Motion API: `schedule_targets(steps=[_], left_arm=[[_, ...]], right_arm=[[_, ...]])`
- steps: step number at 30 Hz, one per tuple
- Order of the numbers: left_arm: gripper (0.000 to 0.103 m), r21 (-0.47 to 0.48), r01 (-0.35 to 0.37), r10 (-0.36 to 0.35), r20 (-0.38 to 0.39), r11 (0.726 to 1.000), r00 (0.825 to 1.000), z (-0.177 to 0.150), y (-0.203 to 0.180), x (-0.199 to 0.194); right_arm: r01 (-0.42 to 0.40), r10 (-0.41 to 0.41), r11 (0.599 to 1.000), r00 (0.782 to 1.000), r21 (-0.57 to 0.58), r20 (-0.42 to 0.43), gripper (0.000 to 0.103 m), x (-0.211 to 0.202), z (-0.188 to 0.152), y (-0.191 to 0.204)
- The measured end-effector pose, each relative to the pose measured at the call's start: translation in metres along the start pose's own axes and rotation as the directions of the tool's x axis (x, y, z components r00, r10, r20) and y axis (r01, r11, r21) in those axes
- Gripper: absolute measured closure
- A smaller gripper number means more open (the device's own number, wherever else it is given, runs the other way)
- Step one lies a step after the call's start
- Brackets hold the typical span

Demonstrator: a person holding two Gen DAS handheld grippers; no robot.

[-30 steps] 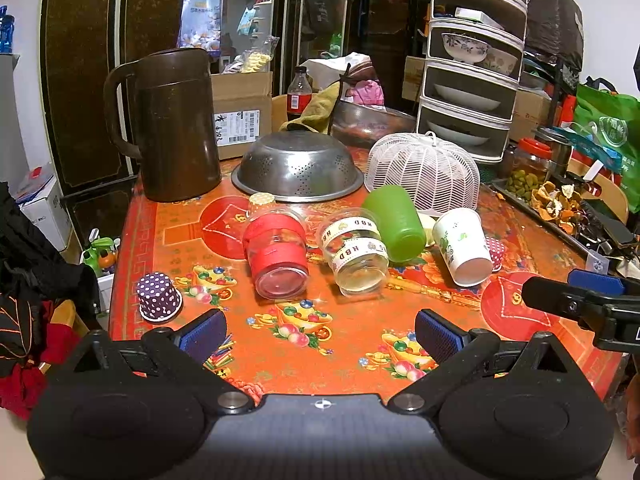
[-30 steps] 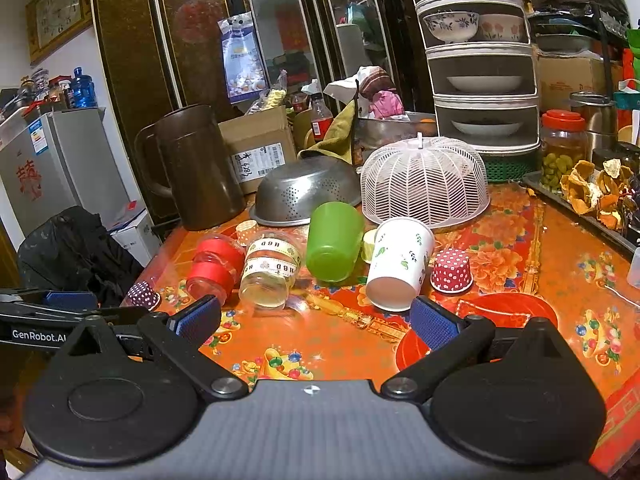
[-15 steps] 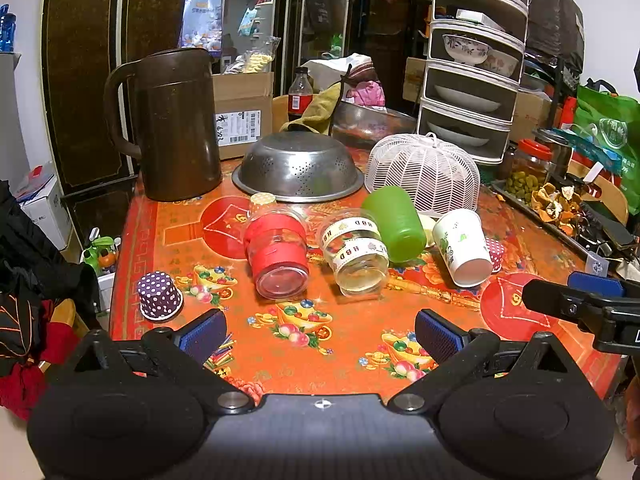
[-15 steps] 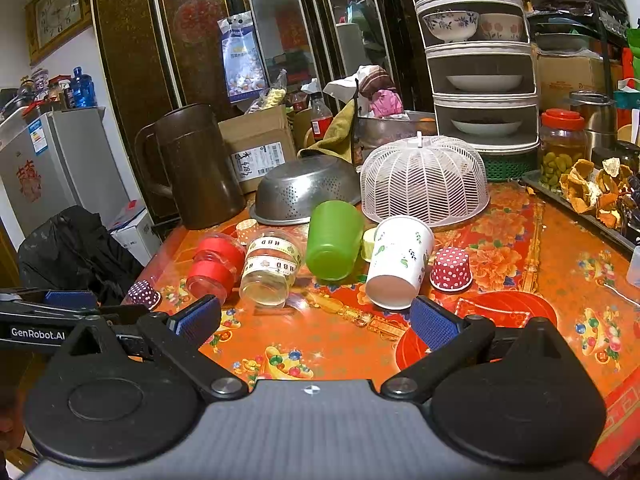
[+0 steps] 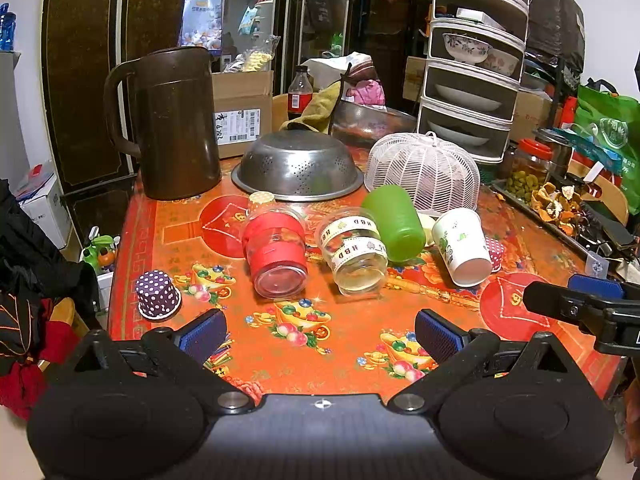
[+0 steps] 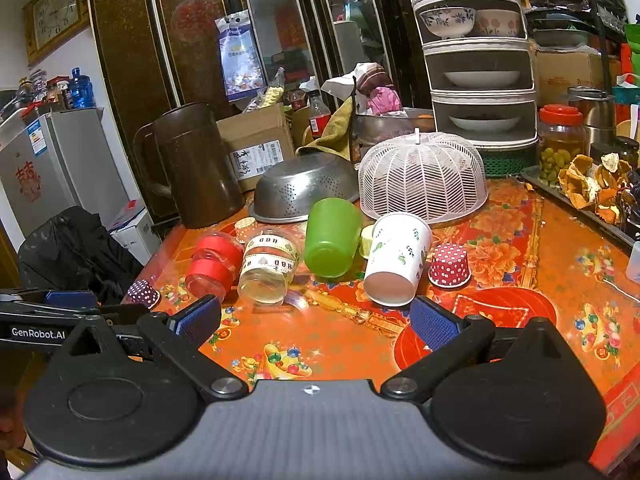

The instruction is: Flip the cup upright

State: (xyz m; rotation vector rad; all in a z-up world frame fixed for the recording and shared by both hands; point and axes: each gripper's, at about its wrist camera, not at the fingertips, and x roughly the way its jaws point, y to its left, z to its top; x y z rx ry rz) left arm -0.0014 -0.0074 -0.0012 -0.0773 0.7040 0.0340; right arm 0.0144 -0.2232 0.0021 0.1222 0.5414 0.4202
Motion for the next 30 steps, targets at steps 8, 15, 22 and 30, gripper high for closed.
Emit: schedule_targets(steps=[8, 15, 22, 30], left_arm=[[0.002, 0.001, -0.003, 0.003, 0.047, 1.000, 0.999, -0.002, 0.001, 0.001], [0.002, 0.004, -0.007, 0.007, 0.040, 1.000, 0.999, -0.001, -0.001, 0.006], [0.002, 0.003, -0.009, 0.009, 0.043, 1.000, 0.999, 0.012, 0.004, 0.011], [0.003, -0.080, -0.073, 0.066, -0.086, 0.994, 0.994, 0.058, 0.047, 0.099]], right_arm=[[-0.003, 0.003, 1.000, 1.000, 0.002, -0.005, 0.001, 0.001, -0.001, -0.003], [-0.010, 0.010, 1.000, 1.000, 0.013, -0.010, 0.001, 0.003, -0.003, -0.008], [-0.022, 0.022, 1.000, 1.000, 0.023, -0.019, 0.001, 0.006, -0.003, -0.014], [-0.041, 0.042, 0.998, 0.999, 0.054, -0.032, 0.001, 0.005, -0.010, -0.026]])
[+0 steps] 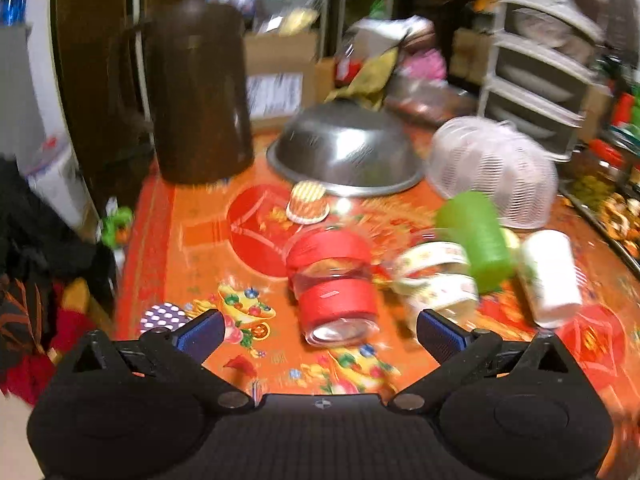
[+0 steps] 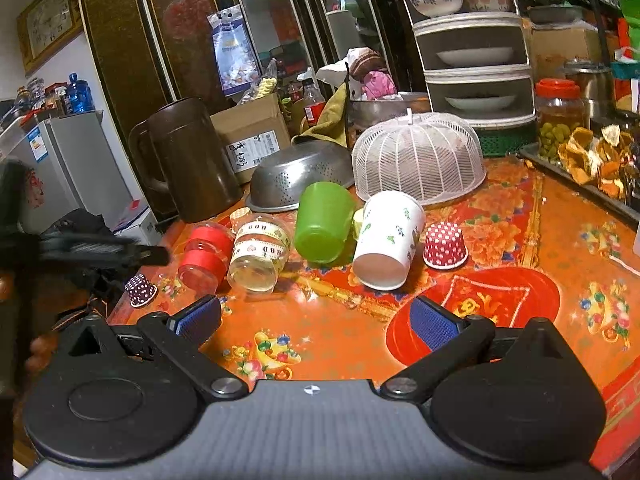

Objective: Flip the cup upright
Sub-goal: 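Move the left gripper to the sideways red-banded cup and grasp it, then lift the cup with the left gripper while the right gripper grasps its rim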

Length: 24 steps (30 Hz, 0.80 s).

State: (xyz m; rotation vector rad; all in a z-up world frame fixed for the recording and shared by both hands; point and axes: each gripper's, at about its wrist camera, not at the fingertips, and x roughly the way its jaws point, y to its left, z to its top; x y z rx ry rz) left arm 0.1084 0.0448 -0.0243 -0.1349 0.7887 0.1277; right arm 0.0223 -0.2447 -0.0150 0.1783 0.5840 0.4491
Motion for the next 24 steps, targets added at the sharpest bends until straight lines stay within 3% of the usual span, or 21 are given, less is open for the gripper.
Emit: schedule_targets(steps=[4, 8, 11, 13, 14, 19, 24], left_arm=[[0.006, 0.019, -0.051, 0.052, -0.058, 0.999, 0.997, 0.016, 0.003, 0.026], [0.006, 0.016, -0.056, 0.058, -0.139, 0.998, 0.989, 0.022, -0.002, 0.052], [0.019, 0.003, -0.051, 0.051, -0.170, 0.999, 0.984, 0.023, -0.007, 0.068], [0.032, 0.005, -0.059, 0.059, -0.199, 0.998, 0.978, 0.021, -0.007, 0.075], [0.044, 0.003, -0.065, 0.064, -0.207, 0.998, 0.976, 0.020, -0.006, 0.076], [0.044, -0.008, -0.045, 0.044, -0.139, 0.999, 0.989, 0.010, 0.000, 0.039], [0.044, 0.029, 0.068, -0.066, -0.057, 0.997, 0.996, -0.019, -0.007, -0.040]], right_arm=[[-0.001, 0.001, 1.000, 1.000, 0.002, -0.011, 0.001, -0.004, -0.003, -0.005], [-0.002, 0.002, 1.000, 1.000, 0.010, -0.006, 0.001, -0.010, -0.002, -0.012], [0.001, 0.000, 1.000, 1.000, 0.018, -0.004, 0.001, -0.013, -0.003, -0.018], [-0.001, 0.001, 1.000, 1.000, 0.019, -0.007, 0.001, -0.014, -0.004, -0.019], [-0.001, 0.001, 1.000, 1.000, 0.017, -0.008, 0.001, -0.015, -0.005, -0.019], [-0.012, 0.012, 1.000, 1.000, 0.015, -0.005, 0.001, -0.017, -0.007, -0.020], [-0.030, 0.030, 0.999, 1.000, 0.027, -0.004, 0.001, -0.021, -0.012, -0.021]])
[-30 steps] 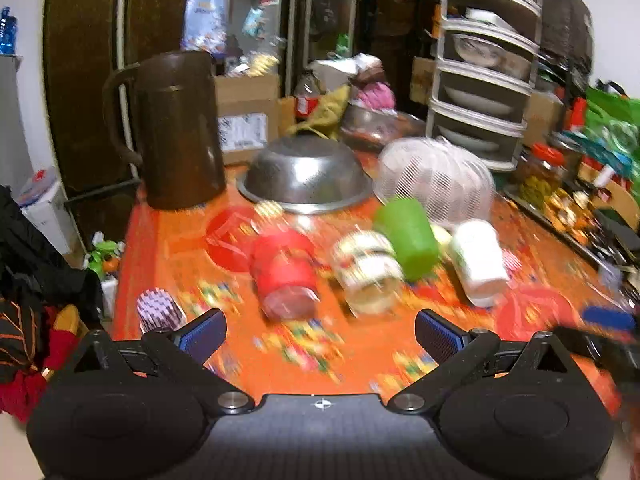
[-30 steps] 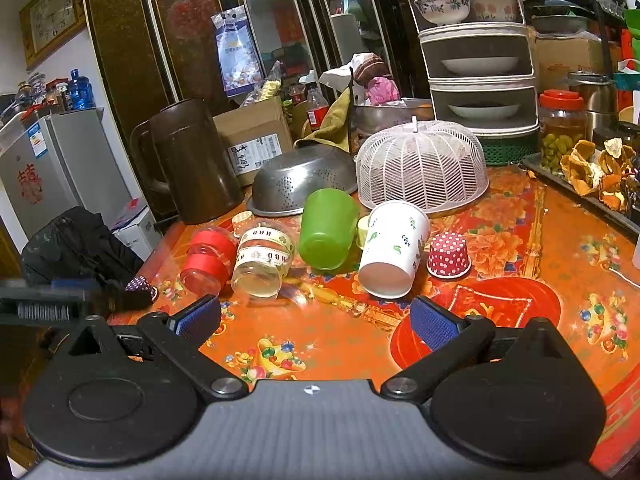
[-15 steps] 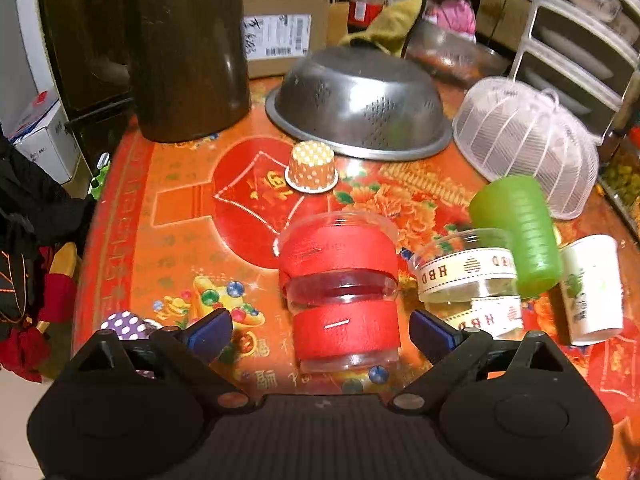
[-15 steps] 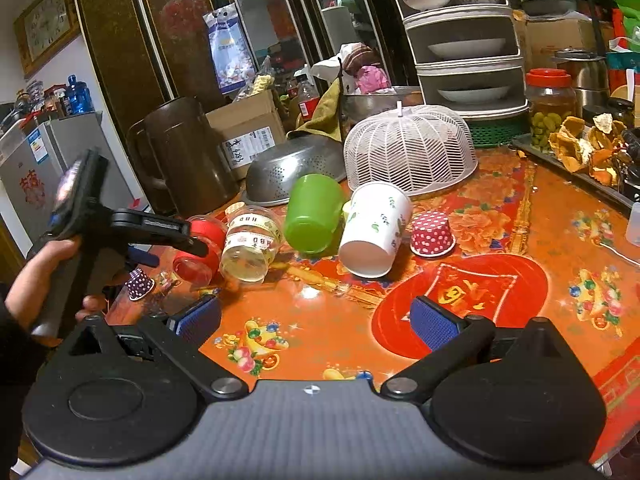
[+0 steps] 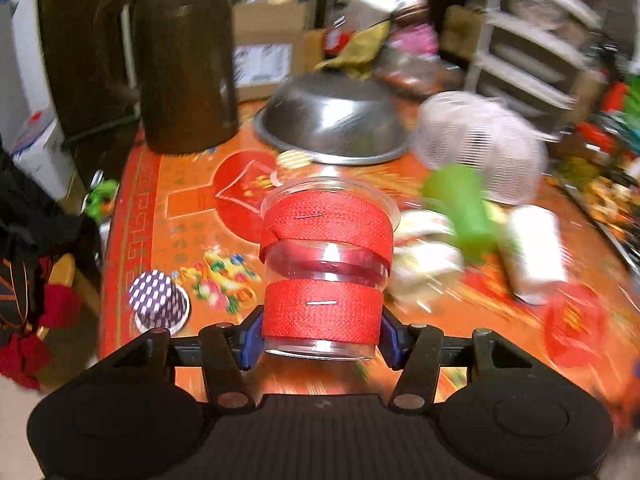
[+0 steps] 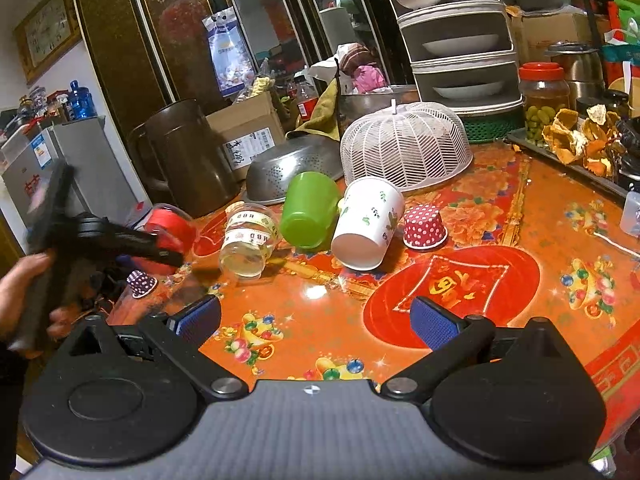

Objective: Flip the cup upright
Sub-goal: 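Lift the cup with the left gripper while the right gripper grasps its rim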

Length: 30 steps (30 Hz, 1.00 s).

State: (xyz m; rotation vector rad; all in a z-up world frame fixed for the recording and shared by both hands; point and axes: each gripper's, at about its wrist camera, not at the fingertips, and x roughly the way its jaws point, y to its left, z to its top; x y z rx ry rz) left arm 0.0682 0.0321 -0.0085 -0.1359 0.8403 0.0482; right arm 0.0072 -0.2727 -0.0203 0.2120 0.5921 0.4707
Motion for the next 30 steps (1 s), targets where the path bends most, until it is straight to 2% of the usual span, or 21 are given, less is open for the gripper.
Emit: schedule_targets(steps=[3, 6, 11, 14, 17, 20, 22, 27, 30], left_arm=[[0.044, 0.027, 0.085, -0.086, 0.038, 0.996, 0.996, -0.030, -0.018, -0.046], [0.044, 0.033, 0.170, -0.171, 0.027, 0.985, 0.985, -0.067, -0.039, -0.076], [0.044, -0.051, 0.265, -0.268, -0.052, 0.963, 0.962, -0.110, -0.061, -0.067], [0.044, -0.095, 0.257, -0.265, -0.086, 0.962, 0.960, -0.117, -0.069, -0.049], [0.044, -0.120, 0.271, -0.285, -0.121, 0.955, 0.951, -0.125, -0.075, -0.035], [0.044, -0.115, 0.268, -0.281, -0.115, 0.957, 0.953, -0.138, -0.082, -0.035], [0.044, -0.117, 0.264, -0.277, -0.106, 0.957, 0.955, -0.141, -0.084, -0.036], [0.044, -0.144, 0.262, -0.276, -0.091, 0.954, 0.957, -0.143, -0.086, -0.035], [0.044, -0.141, 0.250, -0.262, -0.075, 0.958, 0.962, -0.148, -0.090, -0.037]], right_arm=[[-0.011, 0.011, 1.000, 1.000, 0.011, -0.003, 0.001, -0.006, -0.006, -0.002], [0.004, -0.003, 0.999, 1.000, 0.044, -0.023, 0.001, -0.011, -0.015, -0.010], [0.033, -0.023, 0.993, 0.996, 0.117, -0.087, 0.001, -0.017, -0.030, -0.024], [0.042, -0.023, 0.989, 0.990, 0.139, -0.138, 0.001, -0.019, -0.032, -0.023], [-0.002, 0.038, 0.984, 0.979, 0.179, -0.200, 0.001, -0.016, -0.031, -0.021], [-0.084, 0.163, 0.954, 0.951, 0.287, -0.261, 0.001, -0.009, -0.028, -0.022], [-0.092, 0.190, 0.941, 0.940, 0.326, -0.282, 0.001, -0.004, -0.025, -0.018], [-0.123, 0.251, 0.933, 0.896, 0.337, -0.367, 0.001, 0.014, -0.017, 0.009], [-0.127, 0.265, 0.933, 0.876, 0.337, -0.402, 0.001, 0.025, -0.014, 0.023]])
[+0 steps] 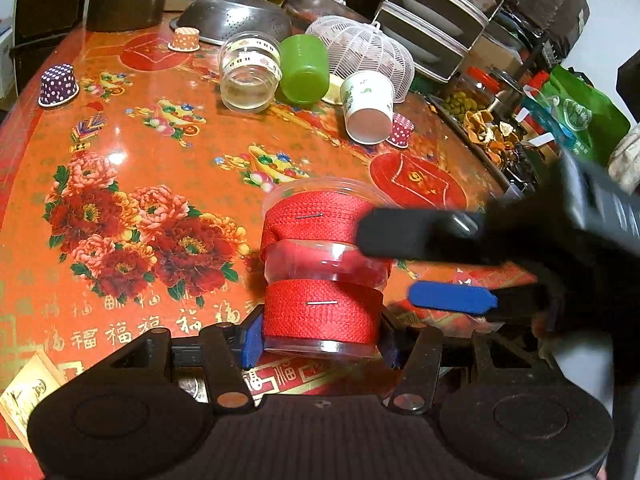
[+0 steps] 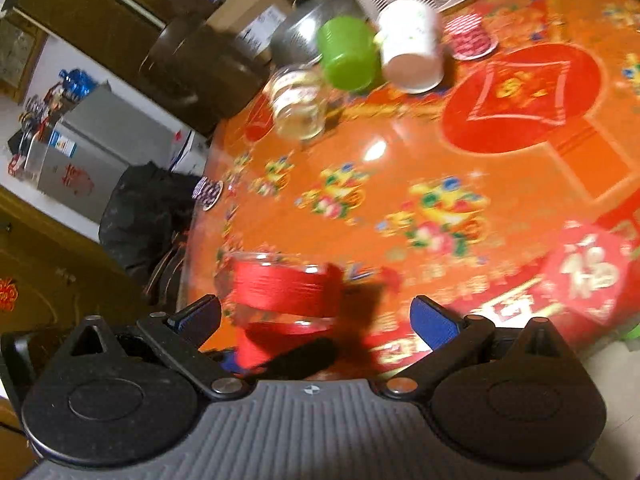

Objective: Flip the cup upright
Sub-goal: 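Lift the cup with the left gripper while the right gripper grasps its rim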

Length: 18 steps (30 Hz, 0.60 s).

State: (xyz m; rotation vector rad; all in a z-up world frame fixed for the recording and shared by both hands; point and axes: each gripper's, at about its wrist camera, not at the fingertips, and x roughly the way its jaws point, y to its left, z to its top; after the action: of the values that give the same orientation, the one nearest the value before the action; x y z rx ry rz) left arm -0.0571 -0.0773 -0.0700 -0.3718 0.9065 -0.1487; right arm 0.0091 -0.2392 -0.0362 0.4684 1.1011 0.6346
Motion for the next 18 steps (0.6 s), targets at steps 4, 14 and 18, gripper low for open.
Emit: schedule_targets(steps=[4, 14, 18], left_arm=[[0.044, 0.014, 0.011, -0.011, -0.002, 1.000, 1.000, -0.003, -0.005, 0.001], [0.044, 0.027, -0.004, 0.004, -0.002, 1.000, 1.000, -0.004, -0.008, 0.001], [0.043, 0.056, -0.024, 0.024, -0.010, 0.998, 1.000, -0.004, -0.012, 0.001]], right_arm=[[0.042, -0.044, 0.999, 0.998, -0.028, -0.047, 0.001, 0.018, 0.009, 0.010], [0.116, -0.120, 0.992, 0.989, -0.052, -0.083, 0.028, 0.031, 0.013, 0.018], [0.124, -0.128, 0.991, 0.988, -0.059, -0.089, 0.029, 0.031, 0.014, 0.020]])
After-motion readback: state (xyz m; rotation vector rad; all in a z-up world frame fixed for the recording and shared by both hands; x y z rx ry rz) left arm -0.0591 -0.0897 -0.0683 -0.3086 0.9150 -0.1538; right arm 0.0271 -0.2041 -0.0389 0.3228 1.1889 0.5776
